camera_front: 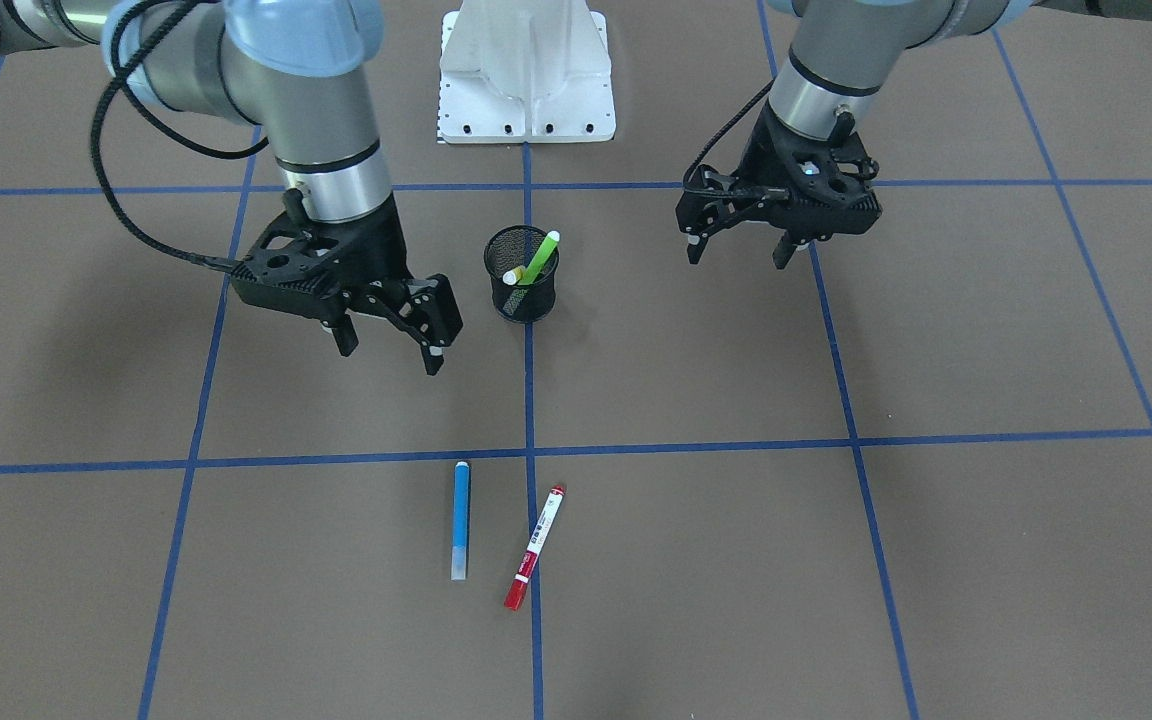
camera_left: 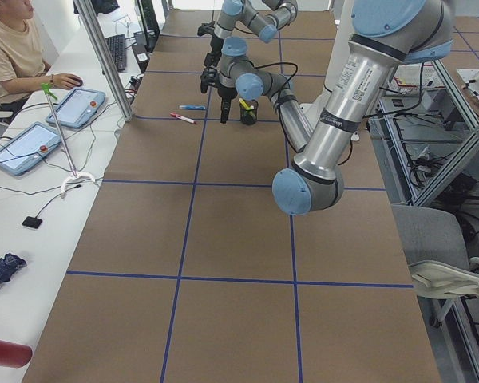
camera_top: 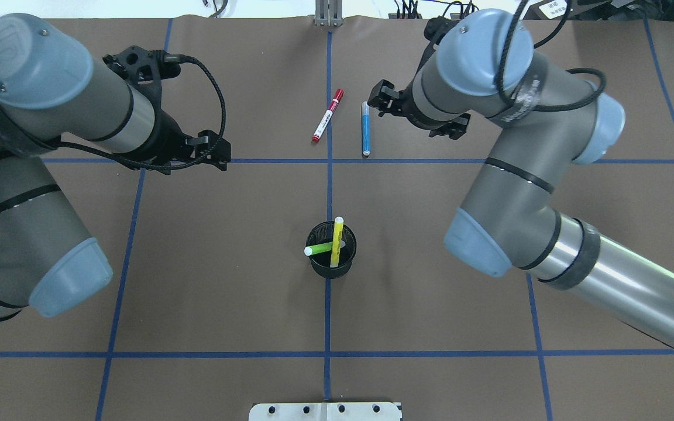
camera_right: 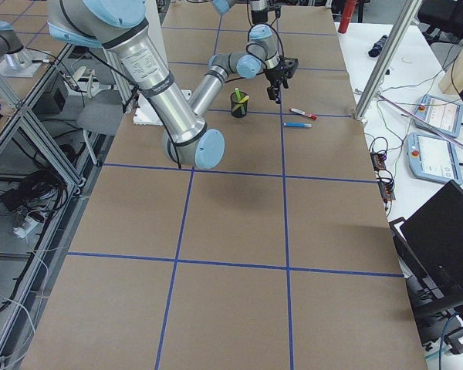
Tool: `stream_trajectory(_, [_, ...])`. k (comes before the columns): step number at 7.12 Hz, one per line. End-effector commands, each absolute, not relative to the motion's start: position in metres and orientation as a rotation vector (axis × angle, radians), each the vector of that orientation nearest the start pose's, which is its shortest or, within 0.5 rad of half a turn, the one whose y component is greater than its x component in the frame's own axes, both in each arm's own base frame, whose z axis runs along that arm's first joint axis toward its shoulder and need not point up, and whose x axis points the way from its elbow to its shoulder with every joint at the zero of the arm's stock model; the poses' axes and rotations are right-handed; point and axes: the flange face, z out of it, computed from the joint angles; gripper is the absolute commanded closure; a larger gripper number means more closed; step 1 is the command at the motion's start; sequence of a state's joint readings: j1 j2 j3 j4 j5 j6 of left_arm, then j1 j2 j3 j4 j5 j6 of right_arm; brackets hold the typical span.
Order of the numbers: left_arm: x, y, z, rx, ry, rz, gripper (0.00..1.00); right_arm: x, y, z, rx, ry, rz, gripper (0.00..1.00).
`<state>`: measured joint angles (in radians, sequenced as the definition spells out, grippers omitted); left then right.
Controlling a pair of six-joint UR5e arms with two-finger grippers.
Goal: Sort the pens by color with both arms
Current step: 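Withdraw the right gripper while the left gripper moves to the cup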
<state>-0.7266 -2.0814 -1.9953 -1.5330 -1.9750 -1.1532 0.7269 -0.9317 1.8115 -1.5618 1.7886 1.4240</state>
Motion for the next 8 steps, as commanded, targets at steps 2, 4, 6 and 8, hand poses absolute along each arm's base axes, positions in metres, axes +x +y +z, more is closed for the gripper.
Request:
stream_trajectory(2, [0.444, -0.412, 0.172, 0.150, 0.943, -0.145, 0.00, -0.356, -0.492, 0.223, 0.172, -0.907, 0.284, 0.00])
stream_trajectory(4, [0.486, -0.410, 0.164, 0.107, 0.924, -0.141, 0.00, -0.353, -0.486, 0.239, 0.174, -0.888, 0.254, 0.00])
stream_trajectory(6, [0.509, -0.402, 0.163, 0.074, 0.916, -0.141, 0.00, -0.354, -0.485, 0.240, 0.170, -0.887, 0.253, 0.00])
stream_trajectory(8, [0.529, -0.412, 0.145, 0.076, 0.922, -0.131, 0.07, -0.357, -0.484, 0.242, 0.167, -0.883, 0.250, 0.00])
